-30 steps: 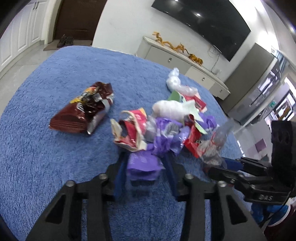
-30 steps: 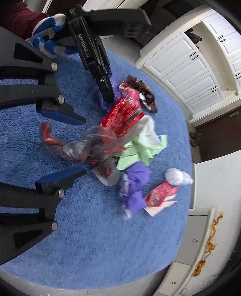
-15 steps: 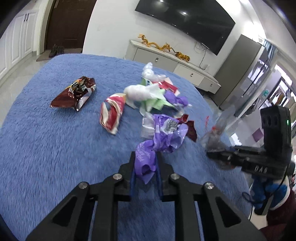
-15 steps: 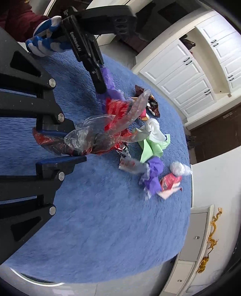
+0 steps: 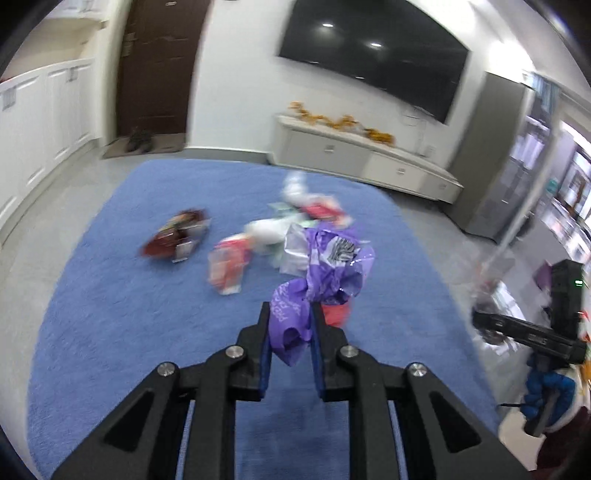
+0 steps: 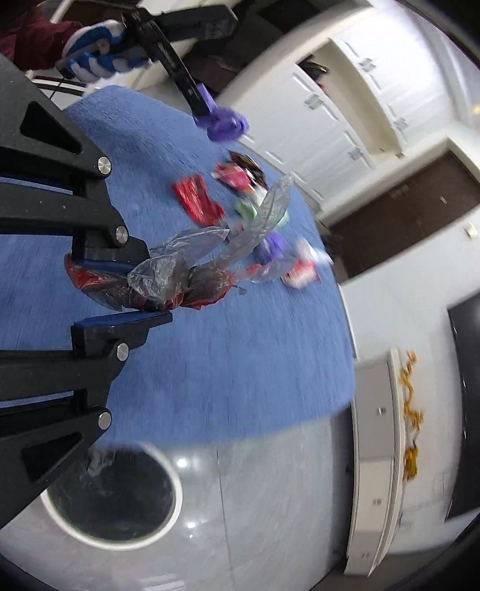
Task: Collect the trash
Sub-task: 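Move both held items over the trash bin and open both grippers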
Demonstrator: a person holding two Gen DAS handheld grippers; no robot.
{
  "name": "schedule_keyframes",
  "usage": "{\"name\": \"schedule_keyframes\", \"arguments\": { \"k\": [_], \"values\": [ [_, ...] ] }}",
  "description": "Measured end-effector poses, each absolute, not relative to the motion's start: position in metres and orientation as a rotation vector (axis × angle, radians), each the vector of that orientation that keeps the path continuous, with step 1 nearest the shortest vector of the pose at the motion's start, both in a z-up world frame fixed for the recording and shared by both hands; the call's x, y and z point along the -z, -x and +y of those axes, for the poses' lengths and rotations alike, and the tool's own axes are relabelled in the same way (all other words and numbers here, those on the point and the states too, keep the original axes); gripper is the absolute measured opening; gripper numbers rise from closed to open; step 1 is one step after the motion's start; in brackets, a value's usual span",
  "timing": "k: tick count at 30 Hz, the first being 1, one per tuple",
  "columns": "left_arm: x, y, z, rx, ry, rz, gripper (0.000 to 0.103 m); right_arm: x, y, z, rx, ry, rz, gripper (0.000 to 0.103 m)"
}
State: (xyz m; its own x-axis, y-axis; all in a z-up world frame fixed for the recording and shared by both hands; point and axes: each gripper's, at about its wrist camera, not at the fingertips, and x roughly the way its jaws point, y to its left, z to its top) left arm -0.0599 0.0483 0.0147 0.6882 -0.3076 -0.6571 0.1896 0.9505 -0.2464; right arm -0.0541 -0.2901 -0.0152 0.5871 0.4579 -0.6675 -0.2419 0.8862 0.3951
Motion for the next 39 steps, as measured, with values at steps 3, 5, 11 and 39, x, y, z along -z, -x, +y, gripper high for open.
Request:
{"name": "schedule_keyframes", "arguments": {
  "k": [3,5,11,39],
  "values": [
    [-0.024,0.049,-0.006,0.418,0.153,0.785,0.017,0.018,0.058,-0.331,-0.331,-0.321,0.833,0.018],
    [-0.024,0.040,-0.038,0.489,0.144,0.813,0.017,0.025,0.059,-0.358,-0.259,-0.343,0.832,0.018],
    [-0.011,0.012,-0.160,0.678,0.040,0.912,0.017,0.064,0.059,-0.431,-0.088,-0.433,0.885,0.018],
    [0.016,-0.019,-0.313,0.782,-0.097,0.987,0.058,0.129,0.081,-0.523,0.134,-0.610,0.972,0.044]
  ]
}}
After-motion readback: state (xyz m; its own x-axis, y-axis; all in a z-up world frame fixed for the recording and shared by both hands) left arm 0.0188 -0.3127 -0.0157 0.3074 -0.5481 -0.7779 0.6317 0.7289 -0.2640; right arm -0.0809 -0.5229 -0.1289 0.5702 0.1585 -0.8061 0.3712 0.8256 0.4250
